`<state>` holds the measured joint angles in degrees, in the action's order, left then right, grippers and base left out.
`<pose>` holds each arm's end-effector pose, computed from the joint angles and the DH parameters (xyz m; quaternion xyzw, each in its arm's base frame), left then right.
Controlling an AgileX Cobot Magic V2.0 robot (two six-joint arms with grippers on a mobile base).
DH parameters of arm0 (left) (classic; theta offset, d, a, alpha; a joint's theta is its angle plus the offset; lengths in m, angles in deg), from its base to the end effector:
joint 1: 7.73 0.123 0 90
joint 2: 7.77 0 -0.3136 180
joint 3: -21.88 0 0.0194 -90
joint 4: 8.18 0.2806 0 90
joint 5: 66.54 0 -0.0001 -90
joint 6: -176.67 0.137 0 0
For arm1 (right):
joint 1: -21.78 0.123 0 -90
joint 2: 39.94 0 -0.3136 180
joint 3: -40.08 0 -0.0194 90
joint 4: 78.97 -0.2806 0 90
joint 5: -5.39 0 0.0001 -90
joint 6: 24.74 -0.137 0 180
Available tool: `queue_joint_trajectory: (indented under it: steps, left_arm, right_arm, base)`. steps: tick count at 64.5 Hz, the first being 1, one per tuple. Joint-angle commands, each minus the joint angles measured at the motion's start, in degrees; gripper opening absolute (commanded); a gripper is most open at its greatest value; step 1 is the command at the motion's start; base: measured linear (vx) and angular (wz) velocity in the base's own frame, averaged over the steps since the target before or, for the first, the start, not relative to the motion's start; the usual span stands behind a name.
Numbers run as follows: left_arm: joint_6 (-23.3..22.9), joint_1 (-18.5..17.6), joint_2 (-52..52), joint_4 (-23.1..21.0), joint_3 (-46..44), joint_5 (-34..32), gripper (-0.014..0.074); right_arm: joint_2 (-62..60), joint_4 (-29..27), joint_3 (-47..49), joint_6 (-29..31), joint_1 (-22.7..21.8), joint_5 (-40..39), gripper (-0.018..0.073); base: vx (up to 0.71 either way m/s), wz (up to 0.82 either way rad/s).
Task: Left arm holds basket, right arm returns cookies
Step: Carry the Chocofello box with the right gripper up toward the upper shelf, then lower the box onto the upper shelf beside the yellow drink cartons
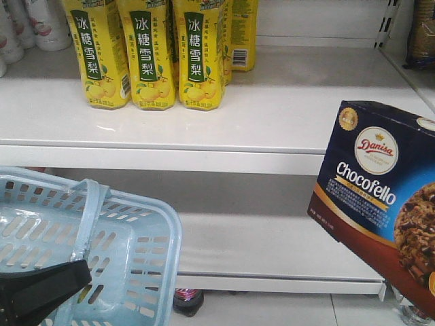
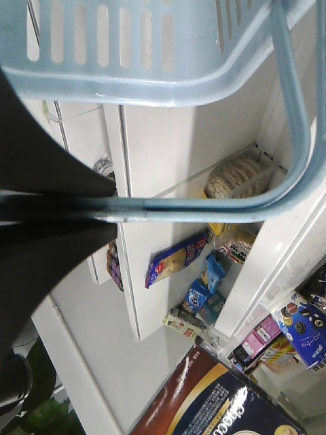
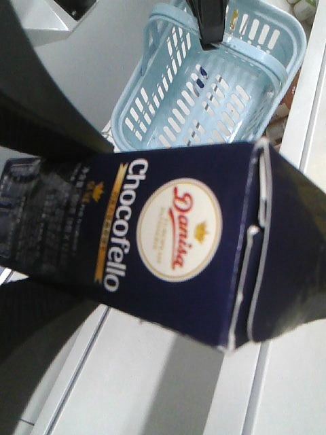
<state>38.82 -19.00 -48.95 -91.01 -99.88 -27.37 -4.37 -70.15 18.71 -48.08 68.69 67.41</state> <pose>0.1273 -0.1130 0.2747 0.0187 0.7759 -0.4809 0.4079 0.0740 0.0520 0.4095 -0.1721 0.8415 0.2285 0.4583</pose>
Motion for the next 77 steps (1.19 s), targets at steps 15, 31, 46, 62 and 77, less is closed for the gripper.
queue_joint_trajectory:
  steps: [15,31,46,62,77]
  left_arm:
    - [0.8,-0.2,0.2,-3.4,-2.0,0.2,-0.0007]
    - [0.8,-0.2,0.2,-3.4,-2.0,0.5,-0.0007]
    - [0.8,-0.2,0.2,-3.4,-2.0,1.3,-0.0007]
    - [0.8,-0.2,0.2,-3.4,-2.0,1.3,-0.0007]
    - [0.8,-0.2,0.2,-3.4,-2.0,1.3,-0.0007]
  right_arm:
    - [0.6,7.3,1.9,-2.1,-0.3,-5.0,-0.0004]
    - [3.0,11.7,1.9,-4.2,-0.3,-5.2,-0.0004]
    - [6.3,17.4,1.9,-6.6,-0.3,-7.7,-0.0004]
    - [8.1,28.1,2.2,-12.3,-0.3,-8.5,-0.0004]
    - [10.6,43.2,2.2,-17.8,-0.3,-9.4,-0.0004]
  base:
    - [0.00,0.00]
    - [0.00,0.00]
    - [0.00,0.00]
    - [0.00,0.00]
    - [0.00,0.00]
